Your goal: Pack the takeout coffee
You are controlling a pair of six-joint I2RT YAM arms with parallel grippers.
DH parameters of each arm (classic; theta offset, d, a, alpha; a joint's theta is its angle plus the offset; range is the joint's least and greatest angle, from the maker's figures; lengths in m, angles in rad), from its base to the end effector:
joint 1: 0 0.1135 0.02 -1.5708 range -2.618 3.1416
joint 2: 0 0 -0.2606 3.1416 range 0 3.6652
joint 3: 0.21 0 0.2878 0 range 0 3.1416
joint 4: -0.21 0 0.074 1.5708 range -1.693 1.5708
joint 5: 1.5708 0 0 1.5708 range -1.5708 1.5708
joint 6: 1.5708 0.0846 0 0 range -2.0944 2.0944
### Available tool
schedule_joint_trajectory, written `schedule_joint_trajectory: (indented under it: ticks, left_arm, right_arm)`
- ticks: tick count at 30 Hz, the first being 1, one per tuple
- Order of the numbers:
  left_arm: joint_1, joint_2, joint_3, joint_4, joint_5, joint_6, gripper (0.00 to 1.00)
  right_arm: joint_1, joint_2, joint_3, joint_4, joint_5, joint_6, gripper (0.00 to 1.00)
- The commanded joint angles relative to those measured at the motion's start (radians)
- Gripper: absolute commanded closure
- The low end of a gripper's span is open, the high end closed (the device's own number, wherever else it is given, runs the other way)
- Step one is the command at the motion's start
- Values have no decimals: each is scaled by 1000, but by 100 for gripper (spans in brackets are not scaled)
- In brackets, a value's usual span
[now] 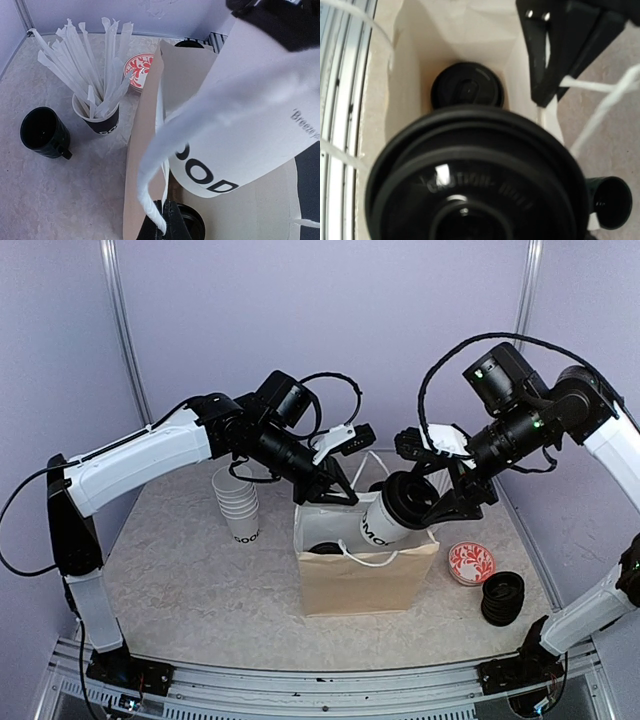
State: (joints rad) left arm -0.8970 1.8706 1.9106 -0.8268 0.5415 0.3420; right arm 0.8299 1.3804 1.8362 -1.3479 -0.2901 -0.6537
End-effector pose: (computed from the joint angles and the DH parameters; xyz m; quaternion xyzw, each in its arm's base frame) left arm 0.2650 -0.4017 0.3299 0.6002 0.6657 -0.3386 0.2863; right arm 0.1808 0.2335 0.4265 -0.6659 0.6554 0.1647 0.3161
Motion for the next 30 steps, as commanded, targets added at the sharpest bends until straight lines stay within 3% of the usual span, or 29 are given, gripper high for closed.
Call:
schedule_joint_trajectory:
  ticks: [1,17,26,30]
  left_arm:
    - [-26,-64,-58,67,-1,-44,100]
    - [-56,-141,-165,150,2,-162,100]
    - [-94,-155,-165,122,-17,-208,87]
    - [-111,-167,-167,108,-20,-213,71]
  right_arm:
    - [37,8,-50,8,79,14,63]
    - [246,36,-108,-29,260,-19,67]
    - [333,-23,-222,-30,385,-48,68]
    - [365,-48,-254,-30,428,-53,68]
